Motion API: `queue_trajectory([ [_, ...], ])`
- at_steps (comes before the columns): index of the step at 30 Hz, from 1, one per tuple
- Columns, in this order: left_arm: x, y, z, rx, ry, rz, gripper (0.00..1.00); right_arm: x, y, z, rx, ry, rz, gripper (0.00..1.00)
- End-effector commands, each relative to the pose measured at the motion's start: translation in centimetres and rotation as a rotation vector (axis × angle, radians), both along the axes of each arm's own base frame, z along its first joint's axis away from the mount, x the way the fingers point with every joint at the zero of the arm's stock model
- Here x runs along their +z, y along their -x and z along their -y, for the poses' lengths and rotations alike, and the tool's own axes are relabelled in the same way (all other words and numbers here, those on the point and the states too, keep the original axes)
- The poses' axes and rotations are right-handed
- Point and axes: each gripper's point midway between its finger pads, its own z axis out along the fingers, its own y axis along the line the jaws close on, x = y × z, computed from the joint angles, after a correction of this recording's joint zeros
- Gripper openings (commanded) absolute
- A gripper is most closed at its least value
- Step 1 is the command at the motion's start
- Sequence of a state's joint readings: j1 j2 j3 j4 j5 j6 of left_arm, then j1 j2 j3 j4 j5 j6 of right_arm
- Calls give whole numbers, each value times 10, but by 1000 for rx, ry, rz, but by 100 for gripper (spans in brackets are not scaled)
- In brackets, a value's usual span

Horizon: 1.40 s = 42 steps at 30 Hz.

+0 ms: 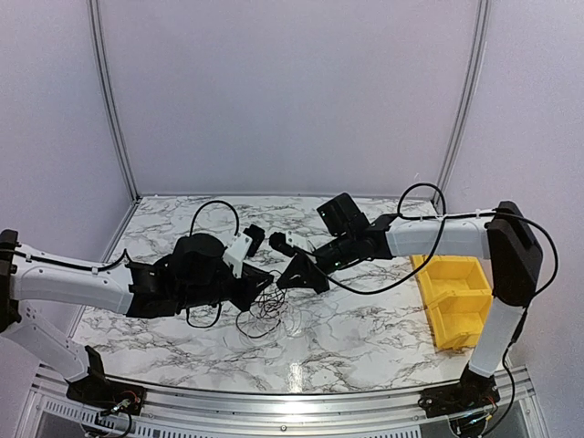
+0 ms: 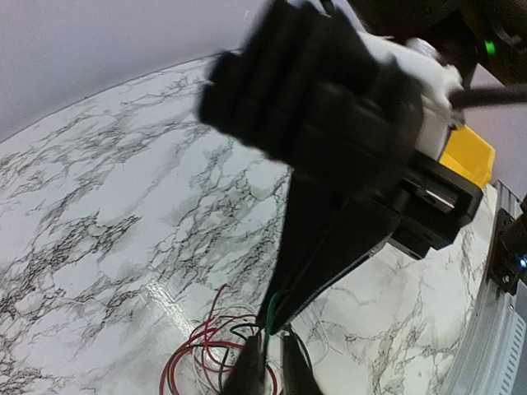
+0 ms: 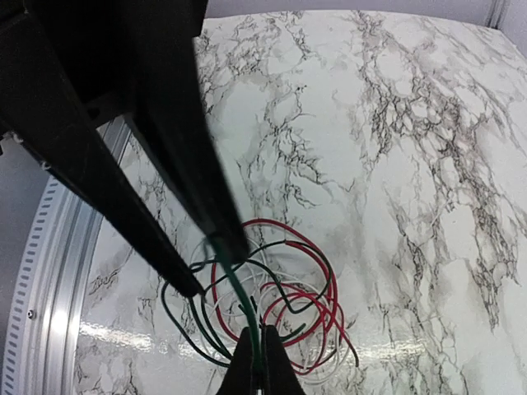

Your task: Untangle the cables

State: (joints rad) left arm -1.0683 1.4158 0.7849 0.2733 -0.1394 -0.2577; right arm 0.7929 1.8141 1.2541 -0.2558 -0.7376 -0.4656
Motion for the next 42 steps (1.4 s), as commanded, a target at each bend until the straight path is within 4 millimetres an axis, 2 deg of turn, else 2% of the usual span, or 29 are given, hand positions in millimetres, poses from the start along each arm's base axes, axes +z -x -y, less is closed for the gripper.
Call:
queue_trajectory([
  [1,13,-19,-16,146,19,65,28,18,-2,-5,1,-48,6,0],
  [2,13,-22,-17,162,20,70,33,19,-3,-4,-6,-52,-1,0],
  [4,7,-25,-12,165,14,73,36,24,-5,-3,-19,-71,-2,0],
  [10,-12,-44,2,236,34,66,34,33,-8,0,-34,-106,-35,0],
  [13,-30,-54,0,326,57,43,33,42,-15,5,-63,-129,-33,0],
  [15,-46,-60,-6,406,77,11,32,55,-21,13,-88,-161,-26,0],
  [20,-95,-66,-31,578,103,-49,29,101,-27,32,-129,-268,35,0],
  [24,-124,-68,-34,608,51,-67,29,144,-17,44,-120,-342,100,0],
  [28,-143,-68,-36,623,14,-75,28,182,-11,59,-102,-378,118,0],
  [30,-149,-68,-38,631,3,-79,28,200,-12,69,-114,-391,145,0],
  [35,-154,-67,-47,650,-13,-79,27,260,-20,98,-150,-439,208,0],
  [42,-153,-65,-56,663,-29,-63,27,333,-21,121,-210,-467,329,0],
])
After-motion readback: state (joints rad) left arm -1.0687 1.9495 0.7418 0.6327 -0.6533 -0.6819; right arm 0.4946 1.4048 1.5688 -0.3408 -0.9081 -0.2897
